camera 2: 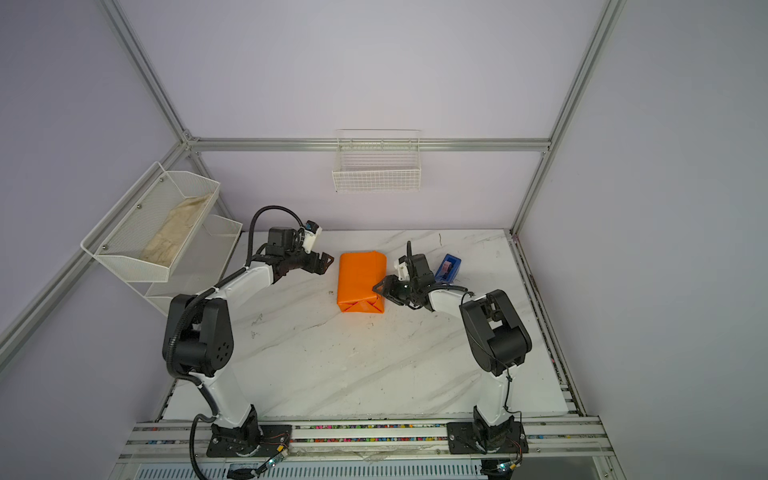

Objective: Wrap the gift box in paper

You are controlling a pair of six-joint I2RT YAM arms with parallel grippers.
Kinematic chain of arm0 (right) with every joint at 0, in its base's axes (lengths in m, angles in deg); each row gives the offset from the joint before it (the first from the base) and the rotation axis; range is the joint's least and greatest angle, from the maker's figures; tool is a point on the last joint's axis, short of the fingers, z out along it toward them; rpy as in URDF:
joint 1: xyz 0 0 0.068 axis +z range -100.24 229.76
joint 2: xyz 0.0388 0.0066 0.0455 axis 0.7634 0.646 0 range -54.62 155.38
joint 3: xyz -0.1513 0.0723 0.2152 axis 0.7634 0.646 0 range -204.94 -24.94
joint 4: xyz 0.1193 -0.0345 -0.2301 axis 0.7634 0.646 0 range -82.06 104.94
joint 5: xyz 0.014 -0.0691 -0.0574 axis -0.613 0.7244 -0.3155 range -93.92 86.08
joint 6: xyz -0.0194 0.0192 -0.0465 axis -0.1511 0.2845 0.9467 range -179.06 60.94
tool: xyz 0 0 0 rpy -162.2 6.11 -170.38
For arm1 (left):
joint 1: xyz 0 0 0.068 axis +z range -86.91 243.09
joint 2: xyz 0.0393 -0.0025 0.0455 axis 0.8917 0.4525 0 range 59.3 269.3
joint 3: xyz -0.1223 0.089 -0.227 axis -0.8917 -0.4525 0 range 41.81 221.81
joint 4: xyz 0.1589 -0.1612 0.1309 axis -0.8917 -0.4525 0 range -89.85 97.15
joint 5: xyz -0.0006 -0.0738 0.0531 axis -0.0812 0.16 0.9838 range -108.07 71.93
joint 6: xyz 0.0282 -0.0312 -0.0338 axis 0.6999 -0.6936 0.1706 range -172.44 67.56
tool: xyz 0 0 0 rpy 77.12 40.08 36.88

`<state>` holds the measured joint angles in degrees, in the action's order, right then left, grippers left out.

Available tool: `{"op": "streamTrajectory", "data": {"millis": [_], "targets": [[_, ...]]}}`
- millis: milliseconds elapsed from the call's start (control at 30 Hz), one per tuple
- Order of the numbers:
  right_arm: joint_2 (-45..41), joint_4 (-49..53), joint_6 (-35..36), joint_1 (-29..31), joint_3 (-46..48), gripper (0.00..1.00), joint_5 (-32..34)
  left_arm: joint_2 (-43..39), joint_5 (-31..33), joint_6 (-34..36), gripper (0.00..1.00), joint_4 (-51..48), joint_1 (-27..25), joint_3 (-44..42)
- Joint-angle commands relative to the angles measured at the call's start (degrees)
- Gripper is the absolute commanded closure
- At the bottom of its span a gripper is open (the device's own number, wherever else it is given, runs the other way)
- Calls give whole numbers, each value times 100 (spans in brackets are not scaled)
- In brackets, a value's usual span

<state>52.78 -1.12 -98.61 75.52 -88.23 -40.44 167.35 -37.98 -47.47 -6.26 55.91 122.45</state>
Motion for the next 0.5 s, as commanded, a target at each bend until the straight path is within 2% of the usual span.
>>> {"op": "streamTrajectory", "data": {"millis": [0,200,300,467], "targets": [[-68,-236,-119,177,124,50,-220,305,-1527,-798,6,-461,118,736],[-251,-469,-526,912,282,50,-189,889,-2396,-945,10,-758,152,1201],[-363,-636,-660,1165,304,51,-383,1046,-2652,-879,13,-968,138,1323],[-894,-115,-386,915,266,49,-195,1131,-3059,-532,14,-1163,-38,1357]]}}
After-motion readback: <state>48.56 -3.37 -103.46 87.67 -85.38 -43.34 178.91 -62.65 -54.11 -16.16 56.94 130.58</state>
